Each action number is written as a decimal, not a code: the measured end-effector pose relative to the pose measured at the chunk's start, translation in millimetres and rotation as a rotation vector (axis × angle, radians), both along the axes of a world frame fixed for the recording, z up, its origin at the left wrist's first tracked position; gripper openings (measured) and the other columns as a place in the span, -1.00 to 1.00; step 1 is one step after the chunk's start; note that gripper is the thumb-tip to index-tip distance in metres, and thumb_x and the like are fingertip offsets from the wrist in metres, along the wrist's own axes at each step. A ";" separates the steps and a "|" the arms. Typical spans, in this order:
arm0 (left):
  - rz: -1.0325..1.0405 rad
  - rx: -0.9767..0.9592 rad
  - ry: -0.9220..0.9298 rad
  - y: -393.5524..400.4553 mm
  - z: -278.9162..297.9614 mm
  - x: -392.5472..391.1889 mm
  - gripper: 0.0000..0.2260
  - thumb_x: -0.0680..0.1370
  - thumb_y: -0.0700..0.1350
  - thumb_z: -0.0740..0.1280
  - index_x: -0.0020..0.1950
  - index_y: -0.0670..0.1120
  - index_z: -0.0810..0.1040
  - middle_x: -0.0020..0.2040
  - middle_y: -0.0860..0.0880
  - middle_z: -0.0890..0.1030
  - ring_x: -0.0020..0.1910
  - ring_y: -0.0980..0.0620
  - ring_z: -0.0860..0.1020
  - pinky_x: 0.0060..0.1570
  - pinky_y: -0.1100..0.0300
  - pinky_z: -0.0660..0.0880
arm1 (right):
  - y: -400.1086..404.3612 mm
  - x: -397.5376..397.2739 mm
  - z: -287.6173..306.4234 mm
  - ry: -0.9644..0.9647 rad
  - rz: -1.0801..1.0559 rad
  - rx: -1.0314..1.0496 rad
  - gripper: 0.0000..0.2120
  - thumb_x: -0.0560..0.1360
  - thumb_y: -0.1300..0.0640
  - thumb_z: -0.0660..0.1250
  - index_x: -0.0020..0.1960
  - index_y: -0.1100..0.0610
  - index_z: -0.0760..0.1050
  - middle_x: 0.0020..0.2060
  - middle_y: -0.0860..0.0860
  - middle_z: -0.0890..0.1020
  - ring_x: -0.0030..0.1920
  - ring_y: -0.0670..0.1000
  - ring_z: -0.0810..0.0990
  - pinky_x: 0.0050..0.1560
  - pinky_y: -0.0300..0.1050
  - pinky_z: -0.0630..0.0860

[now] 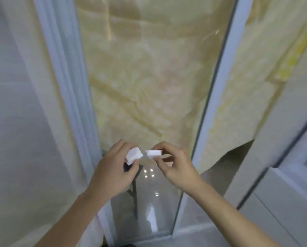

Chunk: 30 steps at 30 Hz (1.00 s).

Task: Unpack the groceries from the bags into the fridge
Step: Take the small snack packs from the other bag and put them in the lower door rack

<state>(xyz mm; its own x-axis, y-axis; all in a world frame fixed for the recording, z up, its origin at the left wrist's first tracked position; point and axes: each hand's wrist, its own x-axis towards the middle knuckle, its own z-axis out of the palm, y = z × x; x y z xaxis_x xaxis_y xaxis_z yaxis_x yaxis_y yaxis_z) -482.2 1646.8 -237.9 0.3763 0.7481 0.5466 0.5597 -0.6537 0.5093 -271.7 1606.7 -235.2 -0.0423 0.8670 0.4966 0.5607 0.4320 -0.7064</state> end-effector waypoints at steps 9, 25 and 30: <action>-0.605 0.095 -0.029 -41.0 33.0 303.1 -0.81 0.52 -0.10 0.40 0.11 0.10 0.55 -0.02 0.17 0.56 -0.03 0.14 0.49 -0.08 0.12 0.49 | -159.7 240.6 32.0 -0.059 -0.744 0.121 -0.88 0.54 0.22 0.36 0.01 0.01 0.57 -0.16 -0.18 0.66 -0.10 -0.09 0.67 -0.06 -0.02 0.65; -1.420 0.010 0.146 -249.1 21.8 641.3 -0.77 0.46 -0.15 0.41 0.12 -0.05 0.62 0.06 0.00 0.61 0.04 0.02 0.55 -0.01 0.06 0.54 | -390.3 389.7 27.5 -0.171 -1.787 -0.370 -0.91 0.45 0.14 0.34 -0.11 -0.03 0.47 -0.29 -0.10 0.55 -0.23 0.06 0.55 -0.40 -0.12 0.30; -1.478 0.066 0.356 -267.4 -0.4 680.1 -0.81 0.49 -0.09 0.40 0.08 -0.06 0.66 0.02 0.00 0.63 0.02 0.00 0.59 -0.07 0.08 0.56 | -392.1 410.5 16.2 -0.245 -1.853 -0.547 -0.91 0.47 0.15 0.36 -0.03 0.06 0.59 -0.22 -0.02 0.61 -0.19 0.09 0.57 -0.28 -0.10 0.42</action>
